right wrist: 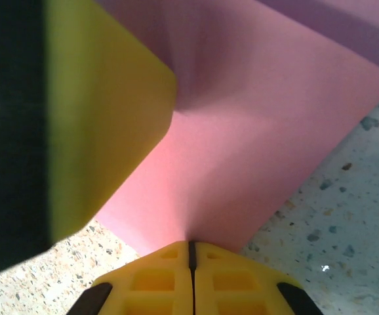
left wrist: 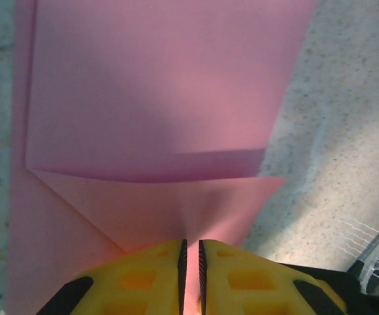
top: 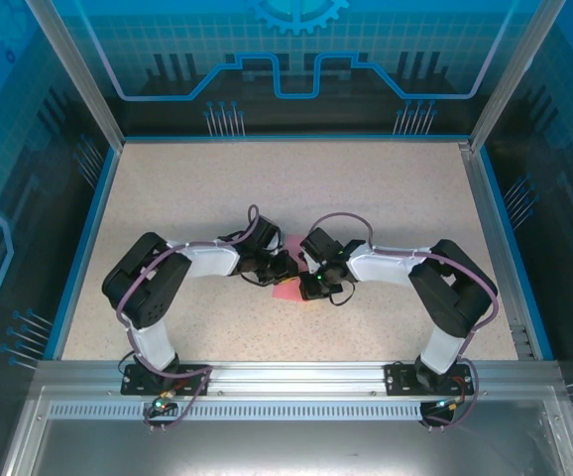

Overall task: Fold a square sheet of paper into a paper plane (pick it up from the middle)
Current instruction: Fold the triangle a second time at the center of the table.

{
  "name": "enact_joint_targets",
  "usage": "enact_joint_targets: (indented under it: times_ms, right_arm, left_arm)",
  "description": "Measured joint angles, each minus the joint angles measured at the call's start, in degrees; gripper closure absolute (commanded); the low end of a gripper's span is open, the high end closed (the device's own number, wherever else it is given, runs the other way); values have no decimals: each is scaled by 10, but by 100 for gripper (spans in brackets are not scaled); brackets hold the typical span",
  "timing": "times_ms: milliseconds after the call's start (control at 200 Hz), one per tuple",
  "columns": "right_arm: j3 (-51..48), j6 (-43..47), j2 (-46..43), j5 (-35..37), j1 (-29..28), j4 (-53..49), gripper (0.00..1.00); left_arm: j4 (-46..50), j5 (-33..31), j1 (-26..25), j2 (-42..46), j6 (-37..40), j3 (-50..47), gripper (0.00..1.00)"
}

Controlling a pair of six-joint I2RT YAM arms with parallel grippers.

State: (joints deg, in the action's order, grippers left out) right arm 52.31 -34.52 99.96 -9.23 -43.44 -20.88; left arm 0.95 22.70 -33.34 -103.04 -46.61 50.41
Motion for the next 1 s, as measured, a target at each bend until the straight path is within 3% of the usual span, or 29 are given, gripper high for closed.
enact_joint_targets:
  times_ms: [290,605,1000]
  right_arm:
    - [-4,0,-3,-2,2,4,94]
    - [-1,5,-7,-13,7,8,94]
    - [98,9,27,-13,7,-30,94]
  left_arm:
    - [16,-44,9,-12,16,21,84]
    - [16,-37,35,-17,33,21,86]
    - [0,-29,36,-20,31,15,86]
